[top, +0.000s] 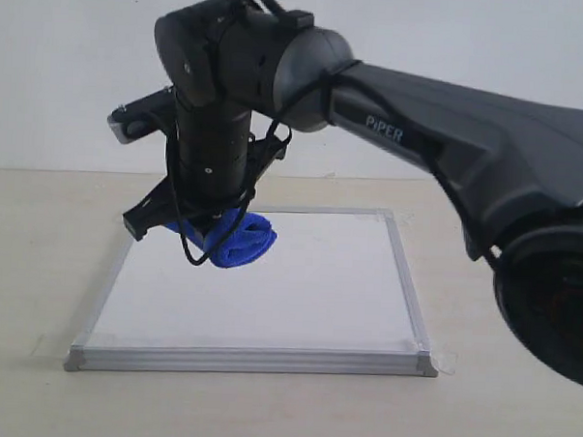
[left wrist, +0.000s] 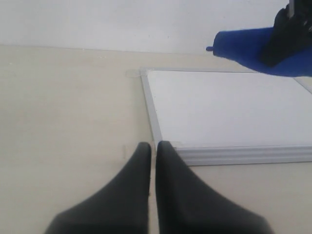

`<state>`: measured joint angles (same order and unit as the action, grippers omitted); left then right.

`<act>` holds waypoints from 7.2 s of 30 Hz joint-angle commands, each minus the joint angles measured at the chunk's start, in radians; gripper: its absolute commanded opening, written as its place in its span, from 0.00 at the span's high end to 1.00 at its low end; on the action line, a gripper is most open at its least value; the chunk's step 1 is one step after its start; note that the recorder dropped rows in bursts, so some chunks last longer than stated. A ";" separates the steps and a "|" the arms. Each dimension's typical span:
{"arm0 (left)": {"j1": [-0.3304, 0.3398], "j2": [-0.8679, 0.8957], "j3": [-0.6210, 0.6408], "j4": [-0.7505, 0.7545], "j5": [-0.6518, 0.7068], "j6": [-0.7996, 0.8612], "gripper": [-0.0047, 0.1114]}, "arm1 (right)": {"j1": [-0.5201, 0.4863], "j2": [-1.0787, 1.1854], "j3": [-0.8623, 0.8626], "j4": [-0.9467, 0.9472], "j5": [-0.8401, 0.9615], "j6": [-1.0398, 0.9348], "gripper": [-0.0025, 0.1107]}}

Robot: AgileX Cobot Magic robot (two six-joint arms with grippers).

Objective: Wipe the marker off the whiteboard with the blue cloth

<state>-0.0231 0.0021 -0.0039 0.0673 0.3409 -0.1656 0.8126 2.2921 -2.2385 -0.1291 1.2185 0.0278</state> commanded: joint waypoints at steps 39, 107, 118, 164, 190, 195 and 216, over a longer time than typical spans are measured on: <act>-0.005 -0.002 0.004 0.001 -0.003 0.003 0.93 | -0.466 -0.169 0.849 -0.399 -0.641 0.617 0.98; -0.005 -0.002 0.004 0.001 -0.003 0.003 0.93 | -0.464 -0.218 0.902 -0.295 -0.623 0.498 0.92; -0.005 -0.002 0.004 0.001 -0.003 0.003 0.93 | -0.464 -0.218 0.902 -0.183 -0.616 0.500 0.92; -0.005 -0.002 0.004 0.001 -0.003 0.003 0.93 | -0.464 -0.306 0.902 -0.273 -0.676 0.389 0.98; -0.005 -0.002 0.004 0.001 -0.003 0.003 0.93 | -0.440 -0.582 1.156 -0.235 -0.654 0.373 0.98; -0.005 -0.002 0.004 0.001 -0.003 0.003 0.93 | -0.440 -0.898 1.436 -0.177 -0.728 0.348 0.98; -0.005 -0.002 0.004 0.001 -0.003 0.003 0.93 | -0.440 -1.262 1.495 -0.013 -0.696 0.372 0.98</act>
<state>-0.0231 0.0021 -0.0039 0.0673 0.3409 -0.1656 0.3688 1.0369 -0.7462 -0.1442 0.5338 0.3995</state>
